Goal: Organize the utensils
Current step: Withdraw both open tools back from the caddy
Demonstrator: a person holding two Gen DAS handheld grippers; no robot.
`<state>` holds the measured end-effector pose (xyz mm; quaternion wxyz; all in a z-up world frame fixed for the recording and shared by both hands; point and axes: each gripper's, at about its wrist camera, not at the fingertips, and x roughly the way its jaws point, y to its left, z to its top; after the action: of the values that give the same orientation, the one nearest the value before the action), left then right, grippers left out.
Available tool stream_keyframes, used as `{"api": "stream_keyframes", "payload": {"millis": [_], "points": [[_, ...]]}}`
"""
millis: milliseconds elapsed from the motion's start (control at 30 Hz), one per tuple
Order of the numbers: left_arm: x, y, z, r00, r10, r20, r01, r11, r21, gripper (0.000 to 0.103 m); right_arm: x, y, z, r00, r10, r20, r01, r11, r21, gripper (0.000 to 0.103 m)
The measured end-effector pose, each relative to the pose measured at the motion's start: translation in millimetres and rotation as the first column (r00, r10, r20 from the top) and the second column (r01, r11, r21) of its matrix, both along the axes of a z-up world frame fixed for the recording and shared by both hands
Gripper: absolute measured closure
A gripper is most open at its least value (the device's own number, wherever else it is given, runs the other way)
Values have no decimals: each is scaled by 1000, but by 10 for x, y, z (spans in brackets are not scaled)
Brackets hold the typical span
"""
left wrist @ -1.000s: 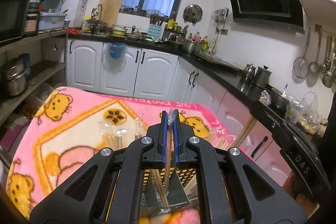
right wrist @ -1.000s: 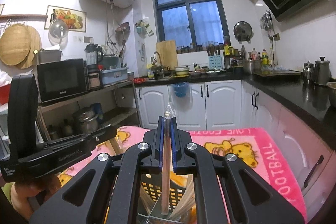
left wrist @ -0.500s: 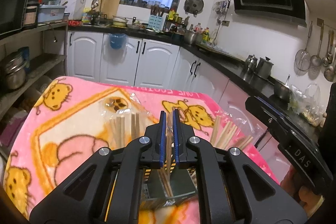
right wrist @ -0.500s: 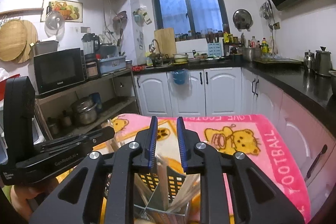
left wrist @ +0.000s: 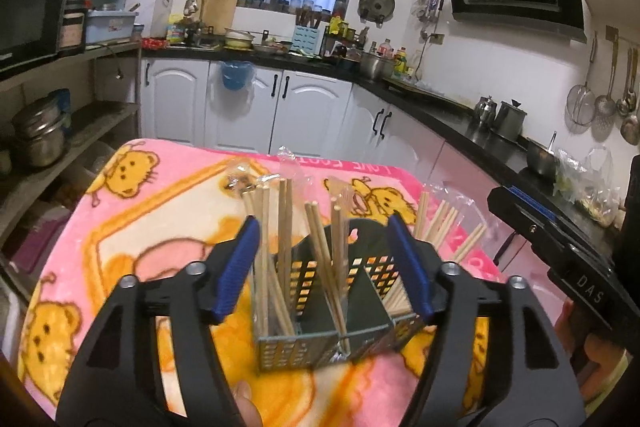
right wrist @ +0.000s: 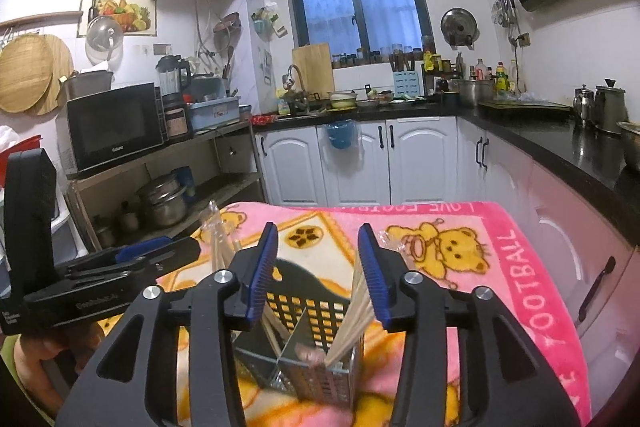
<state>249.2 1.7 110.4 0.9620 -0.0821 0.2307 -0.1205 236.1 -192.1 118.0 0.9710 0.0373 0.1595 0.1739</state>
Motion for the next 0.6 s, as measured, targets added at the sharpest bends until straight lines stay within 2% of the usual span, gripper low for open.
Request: {"api": "stream_keyframes", "payload": {"millis": [67, 133, 300, 433, 500, 600], "points": [[-74, 15, -5, 1000, 4, 3, -4, 1000, 9, 39, -66, -15, -15, 1000, 0, -5, 0, 1000, -3, 57], [-140, 20, -13, 1000, 9, 4, -9, 1000, 17, 26, -113, -27, -21, 1000, 1, -9, -1, 1000, -4, 54], [-319, 40, -70, 1000, 7, 4, -7, 1000, 27, 21, -269, -52, -79, 1000, 5, -27, -5, 1000, 3, 43], [-436, 46, -138, 1000, 8, -1, -8, 999, 34, 14, -380, -49, -147, 999, 8, -44, -8, 1000, 1, 40], [-492, 48, -177, 1000, 11, -4, -10, 999, 41, 12, -434, -47, -190, 998, 12, -55, -13, 1000, -2, 35], [-560, 54, -237, 1000, 15, -10, -15, 999, 47, 11, -525, -48, -254, 998, 14, -64, -15, 1000, -7, 29]]}}
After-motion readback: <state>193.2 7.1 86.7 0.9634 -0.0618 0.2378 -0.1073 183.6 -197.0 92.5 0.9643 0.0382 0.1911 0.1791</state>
